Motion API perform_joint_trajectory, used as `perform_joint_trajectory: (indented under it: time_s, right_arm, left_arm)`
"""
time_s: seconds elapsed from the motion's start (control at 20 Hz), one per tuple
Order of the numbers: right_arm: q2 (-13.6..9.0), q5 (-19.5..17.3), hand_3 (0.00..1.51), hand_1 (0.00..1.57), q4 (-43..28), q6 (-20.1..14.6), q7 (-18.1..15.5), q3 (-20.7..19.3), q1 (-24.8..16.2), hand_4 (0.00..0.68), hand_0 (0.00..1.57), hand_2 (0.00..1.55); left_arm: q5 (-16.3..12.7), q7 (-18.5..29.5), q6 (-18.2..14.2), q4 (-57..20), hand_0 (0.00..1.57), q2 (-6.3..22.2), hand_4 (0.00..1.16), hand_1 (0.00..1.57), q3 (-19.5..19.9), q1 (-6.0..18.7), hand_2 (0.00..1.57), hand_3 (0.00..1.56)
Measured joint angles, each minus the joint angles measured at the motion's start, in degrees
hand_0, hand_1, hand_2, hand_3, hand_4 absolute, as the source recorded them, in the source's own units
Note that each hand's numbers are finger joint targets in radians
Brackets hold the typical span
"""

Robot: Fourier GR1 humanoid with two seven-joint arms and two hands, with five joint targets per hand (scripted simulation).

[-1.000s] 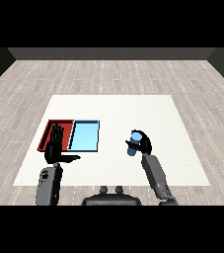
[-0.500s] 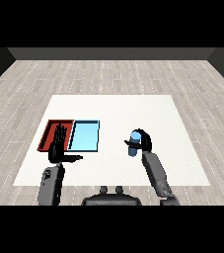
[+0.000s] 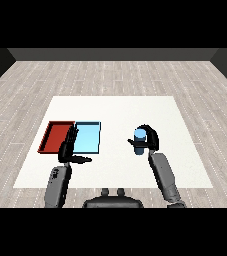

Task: Pick the blue can and put it in the blue box

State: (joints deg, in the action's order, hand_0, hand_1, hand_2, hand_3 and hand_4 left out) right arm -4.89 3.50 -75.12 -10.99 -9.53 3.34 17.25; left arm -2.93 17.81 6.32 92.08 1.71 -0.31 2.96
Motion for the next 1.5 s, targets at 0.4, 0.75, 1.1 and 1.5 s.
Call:
perform_joint_trajectory:
  time_s: [0.4,0.75,1.1,1.5]
  right_arm:
    - [-0.17,-4.59,1.4,1.42,-8.44,-0.47,3.87,2.19,-0.23,0.616,1.42,1.45]
    - [3.37,-9.18,1.4,1.44,-7.83,-4.68,6.57,5.66,3.13,0.609,1.44,1.45]
    - [4.4,-11.7,1.4,1.46,-9.66,-5.49,8.45,7.73,3.71,0.609,1.46,1.46]
    - [4.73,-11.42,1.4,1.49,-7.34,-6.6,7.99,10.01,6.14,0.606,1.49,1.47]
  left_arm:
    - [1.55,-3.78,-0.65,-0.53,0.0,-1.22,0.0,0.0,-3.78,0.85,0.0,0.0]
    - [0.14,-3.87,-4.84,-3.77,0.0,-1.61,0.0,0.0,-9.9,2.22,0.0,0.0]
    - [-3.42,-6.48,-7.69,-7.83,0.0,-1.63,0.0,0.0,-14.24,6.14,0.0,0.0]
    - [-4.53,-4.07,-10.37,-13.67,0.0,-1.69,0.0,0.0,-17.38,8.18,0.0,0.0]
